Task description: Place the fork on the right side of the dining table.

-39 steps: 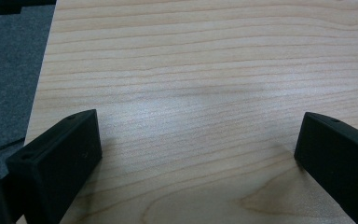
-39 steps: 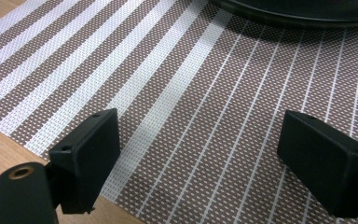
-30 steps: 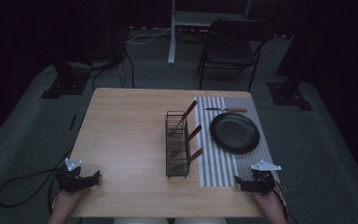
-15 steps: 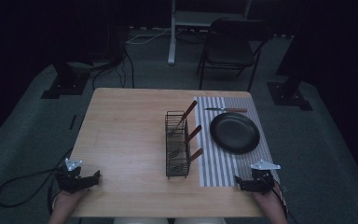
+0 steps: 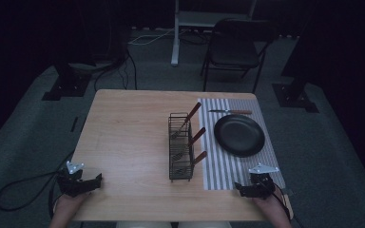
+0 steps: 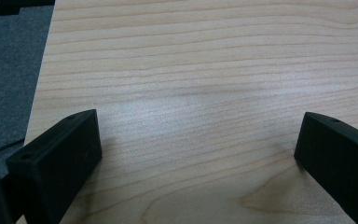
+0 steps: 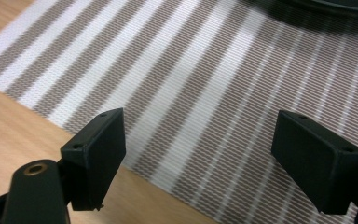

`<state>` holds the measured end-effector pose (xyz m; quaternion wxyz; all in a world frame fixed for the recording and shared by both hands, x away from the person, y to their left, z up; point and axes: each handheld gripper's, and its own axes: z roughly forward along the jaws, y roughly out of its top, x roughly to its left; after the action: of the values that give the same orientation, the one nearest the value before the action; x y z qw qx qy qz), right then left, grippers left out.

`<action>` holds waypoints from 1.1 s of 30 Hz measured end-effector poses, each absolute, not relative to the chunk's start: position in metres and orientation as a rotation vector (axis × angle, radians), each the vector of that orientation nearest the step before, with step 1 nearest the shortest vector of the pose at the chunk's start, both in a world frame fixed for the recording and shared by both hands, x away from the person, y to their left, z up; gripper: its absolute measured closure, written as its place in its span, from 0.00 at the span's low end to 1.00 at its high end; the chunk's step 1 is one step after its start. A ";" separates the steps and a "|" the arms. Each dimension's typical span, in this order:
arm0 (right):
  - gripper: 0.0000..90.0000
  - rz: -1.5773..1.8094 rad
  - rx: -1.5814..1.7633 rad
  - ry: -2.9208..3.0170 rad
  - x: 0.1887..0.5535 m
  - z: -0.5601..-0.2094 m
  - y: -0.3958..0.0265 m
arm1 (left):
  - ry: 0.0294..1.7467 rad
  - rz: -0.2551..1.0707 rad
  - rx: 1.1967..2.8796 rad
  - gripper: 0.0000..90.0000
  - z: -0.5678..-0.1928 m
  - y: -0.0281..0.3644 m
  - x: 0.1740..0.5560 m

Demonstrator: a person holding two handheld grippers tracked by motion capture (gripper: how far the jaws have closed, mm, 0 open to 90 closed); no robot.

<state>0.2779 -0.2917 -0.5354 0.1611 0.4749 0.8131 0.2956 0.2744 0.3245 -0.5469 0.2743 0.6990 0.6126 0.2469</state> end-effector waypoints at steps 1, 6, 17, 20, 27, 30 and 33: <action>0.19 0.854 1.353 2.327 0.278 -0.534 -0.289 | 1.647 0.664 1.880 0.01 -0.547 0.325 0.274; 0.19 0.901 1.344 2.353 0.278 -0.529 -0.279 | 1.647 0.664 1.880 0.01 -0.547 0.325 0.274; 0.22 1.004 1.268 2.367 0.273 -0.505 -0.255 | 1.647 0.664 1.880 0.01 -0.547 0.325 0.274; 0.22 1.024 1.261 2.368 0.272 -0.500 -0.251 | 1.647 0.664 1.880 0.01 -0.547 0.325 0.274; 0.22 1.086 1.233 2.362 0.269 -0.486 -0.241 | 1.647 0.664 1.880 0.01 -0.547 0.325 0.274; 0.22 1.115 1.191 2.358 0.265 -0.473 -0.231 | 1.647 0.664 1.880 0.01 -0.547 0.325 0.274; 0.22 1.132 1.165 2.353 0.262 -0.464 -0.225 | 1.647 0.664 1.879 0.01 -0.547 0.325 0.274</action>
<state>0.2624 -0.2254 -0.4643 0.1405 0.4035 0.8148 0.3919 0.2744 0.3245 -0.5469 0.2744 0.6989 0.6126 0.2469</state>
